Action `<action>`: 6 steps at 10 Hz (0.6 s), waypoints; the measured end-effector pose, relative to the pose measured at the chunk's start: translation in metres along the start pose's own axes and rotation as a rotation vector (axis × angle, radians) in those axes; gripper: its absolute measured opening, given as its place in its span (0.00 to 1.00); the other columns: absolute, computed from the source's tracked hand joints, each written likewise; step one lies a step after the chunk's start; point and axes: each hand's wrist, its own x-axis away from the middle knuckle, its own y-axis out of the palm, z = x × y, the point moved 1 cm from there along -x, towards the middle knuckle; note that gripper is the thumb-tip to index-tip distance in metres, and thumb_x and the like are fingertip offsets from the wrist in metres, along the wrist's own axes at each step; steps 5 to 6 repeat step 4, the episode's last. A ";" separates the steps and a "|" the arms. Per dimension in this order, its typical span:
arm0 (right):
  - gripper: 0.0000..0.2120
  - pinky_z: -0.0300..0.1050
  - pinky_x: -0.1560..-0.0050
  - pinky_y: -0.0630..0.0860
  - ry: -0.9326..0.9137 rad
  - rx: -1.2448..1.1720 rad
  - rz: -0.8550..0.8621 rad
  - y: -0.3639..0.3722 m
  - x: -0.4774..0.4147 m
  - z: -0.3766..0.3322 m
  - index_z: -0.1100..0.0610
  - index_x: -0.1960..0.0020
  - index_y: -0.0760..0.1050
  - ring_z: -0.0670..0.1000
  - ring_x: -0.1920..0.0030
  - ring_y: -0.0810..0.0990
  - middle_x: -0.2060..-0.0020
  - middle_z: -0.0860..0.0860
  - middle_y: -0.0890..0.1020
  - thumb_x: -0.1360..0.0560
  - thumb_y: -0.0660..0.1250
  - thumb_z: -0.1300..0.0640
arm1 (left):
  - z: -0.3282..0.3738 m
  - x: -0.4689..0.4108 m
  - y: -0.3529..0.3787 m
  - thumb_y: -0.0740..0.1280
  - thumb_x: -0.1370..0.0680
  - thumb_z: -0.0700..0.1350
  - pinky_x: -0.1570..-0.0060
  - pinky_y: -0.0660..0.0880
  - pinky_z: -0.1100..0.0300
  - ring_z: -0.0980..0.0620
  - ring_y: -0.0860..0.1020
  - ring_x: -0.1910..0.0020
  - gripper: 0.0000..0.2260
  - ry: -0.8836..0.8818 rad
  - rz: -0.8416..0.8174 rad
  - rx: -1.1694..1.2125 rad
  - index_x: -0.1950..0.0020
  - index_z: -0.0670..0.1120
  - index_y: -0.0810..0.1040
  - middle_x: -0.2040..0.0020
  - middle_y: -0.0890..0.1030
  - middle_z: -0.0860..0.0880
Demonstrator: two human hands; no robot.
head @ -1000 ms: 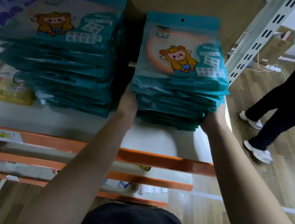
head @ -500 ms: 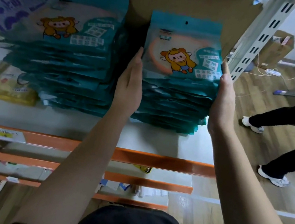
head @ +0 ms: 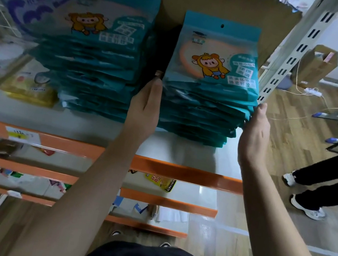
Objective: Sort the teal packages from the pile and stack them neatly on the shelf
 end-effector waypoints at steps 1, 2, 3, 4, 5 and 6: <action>0.18 0.54 0.49 0.77 -0.116 0.098 0.041 0.002 0.022 0.003 0.51 0.43 0.76 0.52 0.48 0.79 0.50 0.50 0.81 0.16 0.47 0.50 | -0.002 0.013 -0.015 0.54 0.16 0.49 0.63 0.69 0.78 0.70 0.75 0.64 0.11 0.118 -0.058 -0.099 0.47 0.63 0.74 0.61 0.80 0.66; 0.14 0.51 0.46 0.76 -0.171 0.281 0.028 0.007 0.040 0.010 0.57 0.35 0.71 0.51 0.45 0.78 0.45 0.50 0.80 0.19 0.56 0.58 | -0.012 0.016 -0.037 0.54 0.16 0.51 0.68 0.67 0.71 0.56 0.74 0.68 0.12 0.180 -0.159 -0.210 0.51 0.54 0.77 0.63 0.80 0.45; 0.29 0.45 0.38 0.70 -0.140 0.529 0.039 0.022 0.068 0.004 0.58 0.25 0.59 0.56 0.37 0.73 0.35 0.57 0.75 0.24 0.64 0.62 | -0.015 0.023 -0.065 0.56 0.17 0.51 0.62 0.69 0.71 0.57 0.76 0.62 0.14 0.164 -0.282 -0.317 0.40 0.49 0.78 0.54 0.82 0.43; 0.31 0.50 0.32 0.65 -0.122 0.634 0.052 0.050 0.094 -0.005 0.64 0.26 0.58 0.60 0.33 0.68 0.33 0.61 0.71 0.26 0.65 0.64 | -0.013 0.034 -0.098 0.57 0.17 0.52 0.51 0.69 0.77 0.64 0.77 0.50 0.17 0.184 -0.321 -0.348 0.33 0.46 0.75 0.44 0.79 0.54; 0.31 0.50 0.32 0.65 -0.122 0.634 0.052 0.050 0.094 -0.005 0.64 0.26 0.58 0.60 0.33 0.68 0.33 0.61 0.71 0.26 0.65 0.64 | -0.013 0.034 -0.098 0.57 0.17 0.52 0.51 0.69 0.77 0.64 0.77 0.50 0.17 0.184 -0.321 -0.348 0.33 0.46 0.75 0.44 0.79 0.54; 0.31 0.50 0.32 0.65 -0.122 0.634 0.052 0.050 0.094 -0.005 0.64 0.26 0.58 0.60 0.33 0.68 0.33 0.61 0.71 0.26 0.65 0.64 | -0.013 0.034 -0.098 0.57 0.17 0.52 0.51 0.69 0.77 0.64 0.77 0.50 0.17 0.184 -0.321 -0.348 0.33 0.46 0.75 0.44 0.79 0.54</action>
